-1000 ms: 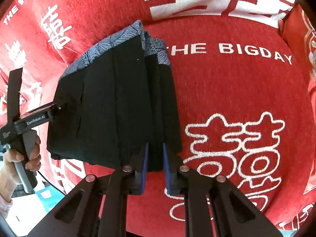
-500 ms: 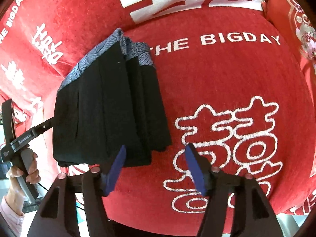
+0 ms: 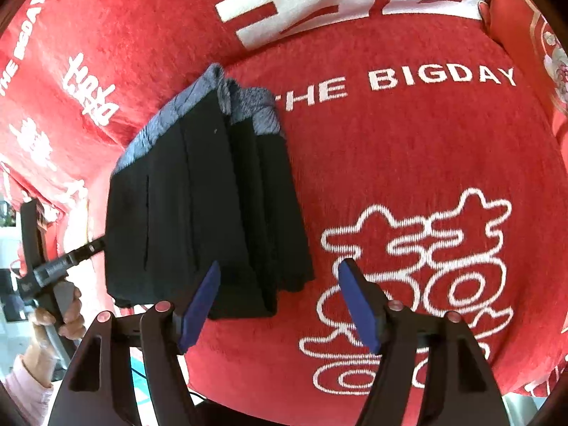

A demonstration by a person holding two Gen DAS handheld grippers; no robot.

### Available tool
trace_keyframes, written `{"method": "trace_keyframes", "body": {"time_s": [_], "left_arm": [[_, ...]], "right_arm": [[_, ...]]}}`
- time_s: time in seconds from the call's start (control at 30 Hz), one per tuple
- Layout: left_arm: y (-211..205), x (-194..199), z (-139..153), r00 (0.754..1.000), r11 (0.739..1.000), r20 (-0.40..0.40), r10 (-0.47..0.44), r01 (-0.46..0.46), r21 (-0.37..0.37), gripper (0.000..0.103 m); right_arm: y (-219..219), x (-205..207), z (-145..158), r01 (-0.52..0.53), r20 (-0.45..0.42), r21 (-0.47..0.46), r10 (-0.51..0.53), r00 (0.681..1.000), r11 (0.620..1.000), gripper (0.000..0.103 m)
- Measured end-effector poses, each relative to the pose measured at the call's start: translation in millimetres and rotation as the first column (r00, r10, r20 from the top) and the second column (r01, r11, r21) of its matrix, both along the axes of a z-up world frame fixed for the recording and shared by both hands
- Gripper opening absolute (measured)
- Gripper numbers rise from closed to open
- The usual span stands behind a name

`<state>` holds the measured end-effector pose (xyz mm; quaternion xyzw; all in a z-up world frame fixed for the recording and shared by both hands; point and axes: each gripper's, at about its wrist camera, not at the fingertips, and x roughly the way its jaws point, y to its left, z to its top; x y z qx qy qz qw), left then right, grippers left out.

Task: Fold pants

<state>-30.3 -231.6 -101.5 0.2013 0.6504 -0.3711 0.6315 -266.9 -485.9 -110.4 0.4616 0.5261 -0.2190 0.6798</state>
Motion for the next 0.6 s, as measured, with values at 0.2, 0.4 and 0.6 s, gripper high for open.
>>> {"method": "trace_keyframes", "body": {"time_s": [0.2, 0.4, 0.6], "left_arm": [[-15, 8, -8, 0.998, 0.999, -0.059, -0.018, 0.016, -0.033, 0.101], [-27, 10, -24, 0.991, 0.998, -0.127, -0.039, 0.032, -0.058, 0.101], [-46, 5, -36, 0.986, 0.996, -0.162, -0.041, 0.028, -0.085, 0.102]], "right_arm": [[-32, 8, -15, 0.026, 0.095, 0.096, -0.035, 0.995, 0.995, 0.076], [-45, 24, -40, -0.047, 0.183, 0.191, 0.011, 0.983, 0.98, 0.076], [-49, 42, -63, -0.165, 0.26, 0.259, 0.095, 0.961, 0.952, 0.076]]}}
